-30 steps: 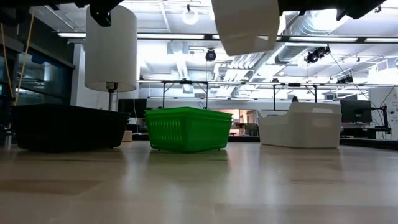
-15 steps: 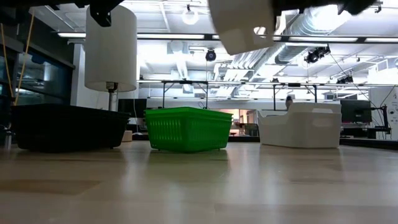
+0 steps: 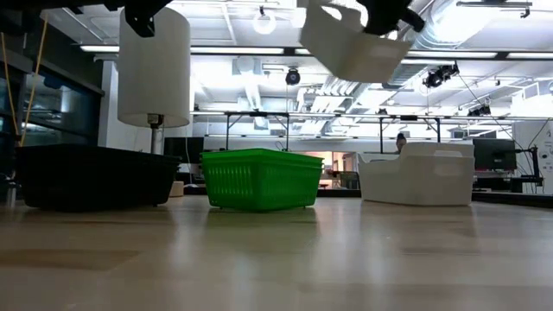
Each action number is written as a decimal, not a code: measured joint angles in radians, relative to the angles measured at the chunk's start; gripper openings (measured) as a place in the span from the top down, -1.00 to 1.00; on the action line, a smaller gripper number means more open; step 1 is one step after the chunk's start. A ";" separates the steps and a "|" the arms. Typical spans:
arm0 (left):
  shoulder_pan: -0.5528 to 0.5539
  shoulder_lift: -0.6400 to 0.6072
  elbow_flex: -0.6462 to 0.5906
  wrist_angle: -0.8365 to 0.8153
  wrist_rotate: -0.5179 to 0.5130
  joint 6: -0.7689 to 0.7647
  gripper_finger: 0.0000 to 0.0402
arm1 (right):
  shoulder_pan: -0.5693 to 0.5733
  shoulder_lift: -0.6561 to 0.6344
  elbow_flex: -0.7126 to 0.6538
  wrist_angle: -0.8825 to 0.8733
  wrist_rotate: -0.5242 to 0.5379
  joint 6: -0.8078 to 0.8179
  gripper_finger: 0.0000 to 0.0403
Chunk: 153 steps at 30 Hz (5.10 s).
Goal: Stack baskets by color
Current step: Put the bottom white bin on the white bin, then return to Home Position
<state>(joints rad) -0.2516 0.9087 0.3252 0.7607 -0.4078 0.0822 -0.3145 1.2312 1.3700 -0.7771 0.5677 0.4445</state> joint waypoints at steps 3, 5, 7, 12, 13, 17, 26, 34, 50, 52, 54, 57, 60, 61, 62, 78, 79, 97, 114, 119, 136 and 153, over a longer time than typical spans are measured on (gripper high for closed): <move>0.000 0.000 0.000 0.000 0.000 0.000 -0.01 | -0.121 0.009 0.062 -0.174 -0.091 0.047 1.00; 0.001 0.000 0.000 0.000 0.000 0.000 -0.01 | -0.196 0.014 0.078 -0.258 -0.158 0.053 1.00; 0.001 0.000 0.000 0.000 0.000 0.000 -0.01 | -0.259 0.021 0.081 -0.316 -0.216 0.048 1.00; 0.000 0.000 0.000 0.000 0.000 0.000 -0.01 | -0.372 0.052 0.042 -0.368 -0.339 0.007 1.00; 0.000 0.000 0.000 0.000 0.000 0.000 -0.01 | -0.388 0.061 0.035 -0.368 -0.364 0.002 1.00; 0.000 0.000 0.000 0.001 0.000 0.000 -0.01 | -0.436 0.106 0.017 -0.375 -0.417 -0.025 1.00; 0.000 0.000 0.000 -0.001 0.001 0.000 -0.01 | -0.516 0.168 -0.056 -0.398 -0.427 -0.087 1.00; 0.000 0.000 0.000 -0.007 0.001 0.000 -0.01 | -0.598 0.163 -0.127 -0.368 -0.465 -0.107 1.00; 0.000 0.000 0.000 -0.008 0.001 0.000 -0.01 | -0.609 0.163 -0.150 -0.295 -0.518 -0.109 1.00; 0.000 0.000 0.000 -0.008 0.001 0.000 -0.01 | -0.609 0.163 -0.150 -0.295 -0.518 -0.109 1.00; 0.000 0.000 0.000 -0.008 0.001 0.000 -0.01 | -0.609 0.163 -0.150 -0.295 -0.514 -0.109 1.00; 0.000 0.000 0.000 -0.008 0.001 0.000 -0.01 | -0.609 0.163 -0.150 -0.295 -0.511 -0.105 1.00; 0.000 0.000 0.000 -0.008 0.001 0.000 -0.01 | -0.609 0.163 -0.150 -0.295 -0.508 -0.105 1.00; 0.000 0.000 0.000 -0.008 0.001 0.000 -0.01 | -0.609 0.163 -0.150 -0.295 -0.508 -0.105 1.00; 0.000 0.000 0.000 -0.008 0.001 0.000 -0.01 | -0.609 0.163 -0.150 -0.296 -0.508 -0.105 1.00; 0.000 0.000 0.000 -0.008 0.001 -0.003 -0.01 | -0.609 0.162 -0.192 -0.322 -0.497 -0.034 1.00; 0.000 0.000 0.000 -0.008 0.001 -0.003 -0.01 | -0.609 0.162 -0.210 -0.310 -0.509 -0.034 1.00; 0.001 0.000 0.000 -0.005 0.001 0.000 -0.01 | -0.626 0.163 -0.273 -0.258 -0.530 -0.044 0.96; 0.002 0.000 0.000 -0.005 0.001 0.018 -0.01 | -0.612 0.163 -0.273 -0.264 -0.413 -0.200 -0.30; 0.001 0.000 0.000 -0.005 0.001 0.019 -0.01 | -0.603 0.132 -0.273 -0.349 -0.419 -0.238 -0.37; 0.037 0.000 0.000 -0.004 -0.004 -0.008 -0.01 | -0.175 -0.453 -0.556 0.187 -0.576 -0.165 -0.38; 0.037 0.000 0.000 -0.003 -0.007 0.042 -0.01 | 0.268 -0.395 -0.977 1.312 -0.649 -0.387 -0.38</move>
<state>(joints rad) -0.2142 0.9087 0.3252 0.7580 -0.4152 0.1238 -0.0463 0.8360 0.3933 0.5351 -0.0809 0.0574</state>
